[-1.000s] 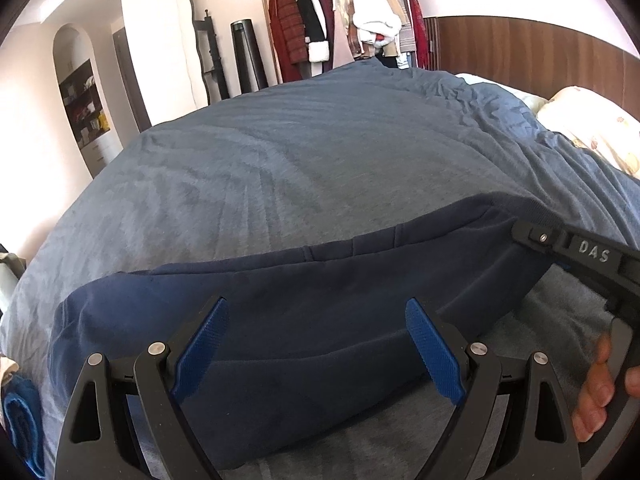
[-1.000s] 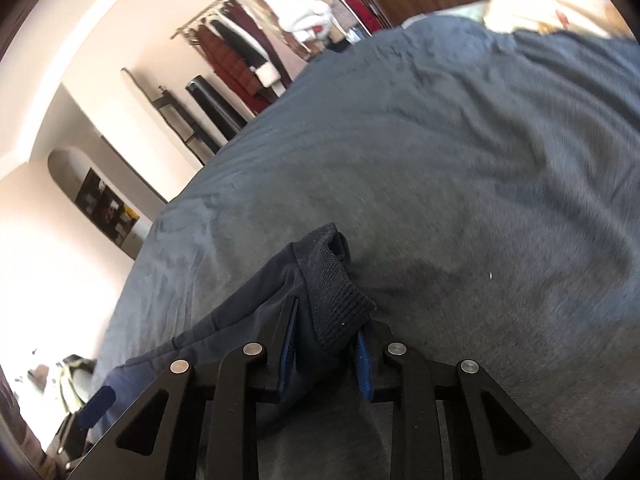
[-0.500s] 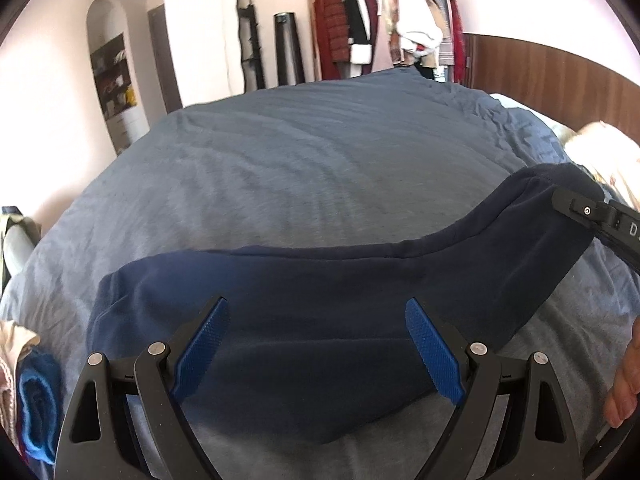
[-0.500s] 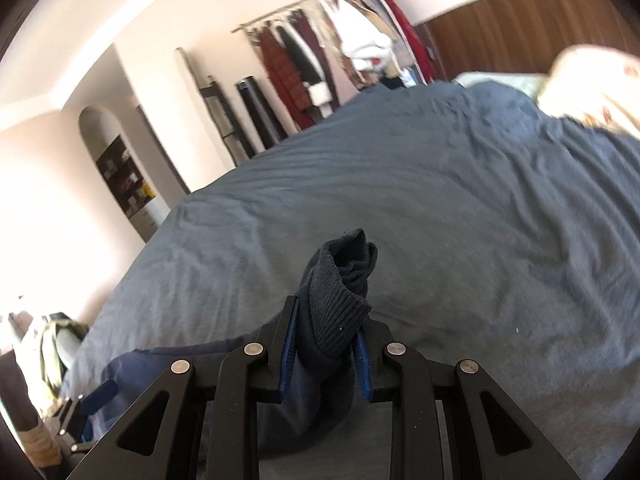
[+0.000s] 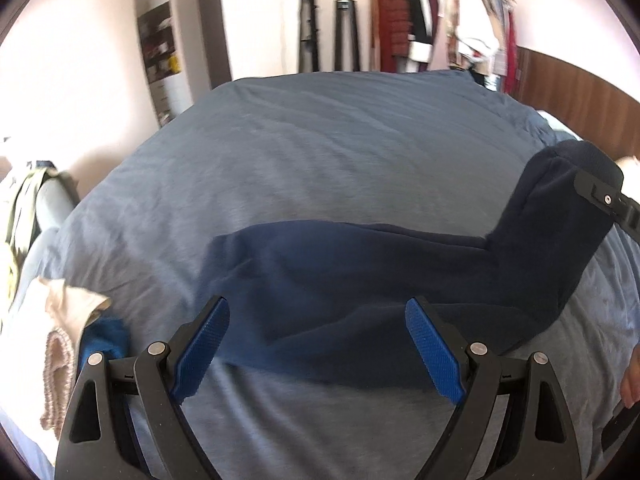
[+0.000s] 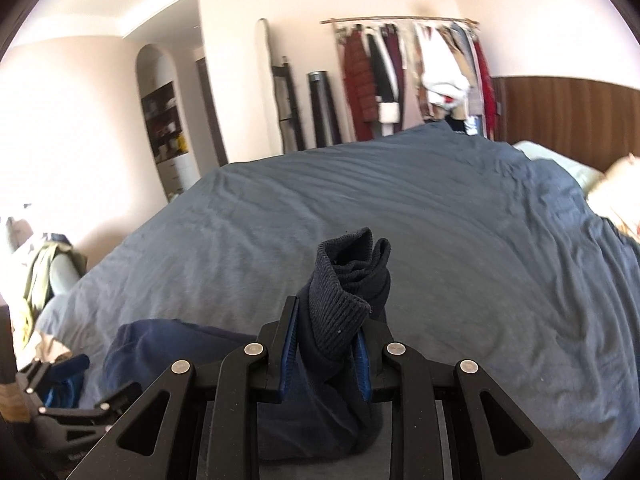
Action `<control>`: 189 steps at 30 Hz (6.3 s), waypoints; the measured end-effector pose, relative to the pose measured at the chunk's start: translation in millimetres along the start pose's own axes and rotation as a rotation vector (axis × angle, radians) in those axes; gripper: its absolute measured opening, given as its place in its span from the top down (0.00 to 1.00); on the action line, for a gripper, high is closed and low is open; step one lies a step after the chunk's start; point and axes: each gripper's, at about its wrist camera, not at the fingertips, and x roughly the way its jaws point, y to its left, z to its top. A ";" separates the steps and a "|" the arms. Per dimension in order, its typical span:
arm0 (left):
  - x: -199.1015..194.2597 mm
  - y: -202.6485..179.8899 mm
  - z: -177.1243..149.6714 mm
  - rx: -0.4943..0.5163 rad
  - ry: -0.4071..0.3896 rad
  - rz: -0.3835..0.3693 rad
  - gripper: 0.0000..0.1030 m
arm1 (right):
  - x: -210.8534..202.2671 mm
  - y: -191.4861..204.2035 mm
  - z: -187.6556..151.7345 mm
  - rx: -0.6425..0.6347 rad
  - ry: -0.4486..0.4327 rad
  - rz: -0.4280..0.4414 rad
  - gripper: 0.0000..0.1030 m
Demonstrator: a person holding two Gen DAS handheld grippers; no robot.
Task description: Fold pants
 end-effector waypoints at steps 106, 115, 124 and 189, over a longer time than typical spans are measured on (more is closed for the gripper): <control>58.8 112.6 -2.0 -0.228 0.098 -0.349 0.63 | 49.5 152.2 -72.3 -0.014 0.242 0.088 0.65; 77.0 103.3 0.6 -0.256 0.148 -0.245 0.59 | 46.7 147.8 -72.9 0.001 0.242 0.082 0.65; 77.1 107.7 -0.5 -0.281 0.136 -0.259 0.83 | 48.2 149.9 -73.2 0.006 0.253 0.086 0.65; 82.9 88.1 20.2 0.016 0.039 -0.063 0.89 | 125.2 73.3 -12.9 -0.331 0.374 0.166 0.53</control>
